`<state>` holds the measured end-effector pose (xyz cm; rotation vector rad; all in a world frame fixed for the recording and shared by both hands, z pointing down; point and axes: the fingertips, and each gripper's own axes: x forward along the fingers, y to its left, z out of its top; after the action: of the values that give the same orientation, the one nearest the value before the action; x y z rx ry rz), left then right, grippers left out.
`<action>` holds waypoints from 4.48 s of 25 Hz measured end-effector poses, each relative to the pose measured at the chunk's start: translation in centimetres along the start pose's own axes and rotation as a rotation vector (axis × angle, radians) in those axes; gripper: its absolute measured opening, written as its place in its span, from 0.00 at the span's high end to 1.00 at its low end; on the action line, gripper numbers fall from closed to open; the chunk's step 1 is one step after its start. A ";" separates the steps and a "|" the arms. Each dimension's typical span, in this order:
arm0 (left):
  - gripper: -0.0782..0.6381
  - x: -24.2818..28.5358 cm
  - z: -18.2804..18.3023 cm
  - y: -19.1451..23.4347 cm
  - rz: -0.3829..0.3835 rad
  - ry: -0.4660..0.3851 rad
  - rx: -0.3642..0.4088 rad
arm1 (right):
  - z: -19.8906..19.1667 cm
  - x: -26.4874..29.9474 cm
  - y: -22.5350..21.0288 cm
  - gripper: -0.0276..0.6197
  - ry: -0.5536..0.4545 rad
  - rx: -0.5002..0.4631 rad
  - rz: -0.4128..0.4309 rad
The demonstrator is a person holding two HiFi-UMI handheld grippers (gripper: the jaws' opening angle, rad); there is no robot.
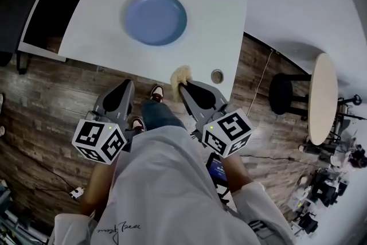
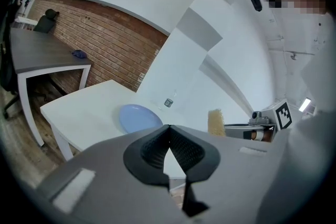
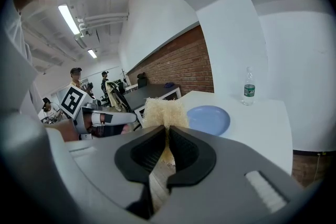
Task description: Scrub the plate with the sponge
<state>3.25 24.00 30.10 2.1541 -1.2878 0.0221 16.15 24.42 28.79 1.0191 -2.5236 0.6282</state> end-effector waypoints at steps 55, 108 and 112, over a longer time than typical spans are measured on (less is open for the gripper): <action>0.86 20.2 9.5 19.3 -0.051 0.276 0.102 | 4.1 16.8 -15.1 0.91 0.118 0.187 -0.332; 0.82 29.1 0.4 23.0 -0.136 0.582 0.002 | -3.9 24.4 -25.7 0.91 0.489 0.285 -0.479; 0.84 29.2 0.1 23.1 -0.138 0.591 0.015 | -4.2 24.6 -25.9 0.91 0.511 0.292 -0.481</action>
<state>0.03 -6.79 50.80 2.0218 -0.7958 0.5681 18.51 -3.93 50.80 1.3051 -1.7002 0.9725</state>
